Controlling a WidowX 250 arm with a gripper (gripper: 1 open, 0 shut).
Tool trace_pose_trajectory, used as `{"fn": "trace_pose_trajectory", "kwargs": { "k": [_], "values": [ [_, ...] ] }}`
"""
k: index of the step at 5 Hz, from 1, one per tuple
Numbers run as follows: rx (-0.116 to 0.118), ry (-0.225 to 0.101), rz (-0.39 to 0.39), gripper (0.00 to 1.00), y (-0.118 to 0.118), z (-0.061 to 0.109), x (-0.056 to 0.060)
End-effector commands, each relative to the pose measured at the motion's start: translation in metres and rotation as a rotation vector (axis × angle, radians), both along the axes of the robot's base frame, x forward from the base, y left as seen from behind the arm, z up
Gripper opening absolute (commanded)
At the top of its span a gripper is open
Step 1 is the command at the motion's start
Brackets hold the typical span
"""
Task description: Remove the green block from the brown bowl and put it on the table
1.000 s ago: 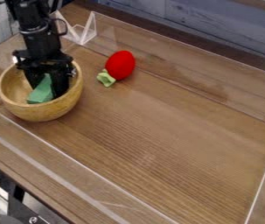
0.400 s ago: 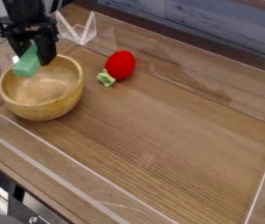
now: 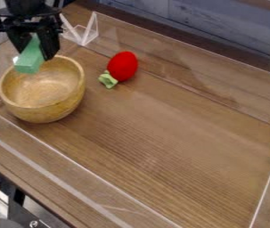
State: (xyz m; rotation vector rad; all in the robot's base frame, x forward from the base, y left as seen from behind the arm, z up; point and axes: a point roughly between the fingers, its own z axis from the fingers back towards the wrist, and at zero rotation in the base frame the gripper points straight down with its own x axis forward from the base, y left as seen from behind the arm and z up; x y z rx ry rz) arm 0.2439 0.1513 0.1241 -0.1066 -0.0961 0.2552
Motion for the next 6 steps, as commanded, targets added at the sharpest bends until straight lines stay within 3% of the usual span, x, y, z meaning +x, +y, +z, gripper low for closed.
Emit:
{"fn": "trace_pose_trajectory", "kwargs": {
  "k": [1,2,4,6],
  "values": [
    [0.02,-0.05,-0.079,0.0,-0.015,0.022,-0.001],
    [0.015,-0.055,-0.168,0.0,-0.037,0.025,-0.003],
    [0.023,-0.046,-0.243,0.0,-0.103,0.021,0.008],
    [0.064,-0.022,-0.358,0.0,-0.146,-0.023,0.017]
  ]
}}
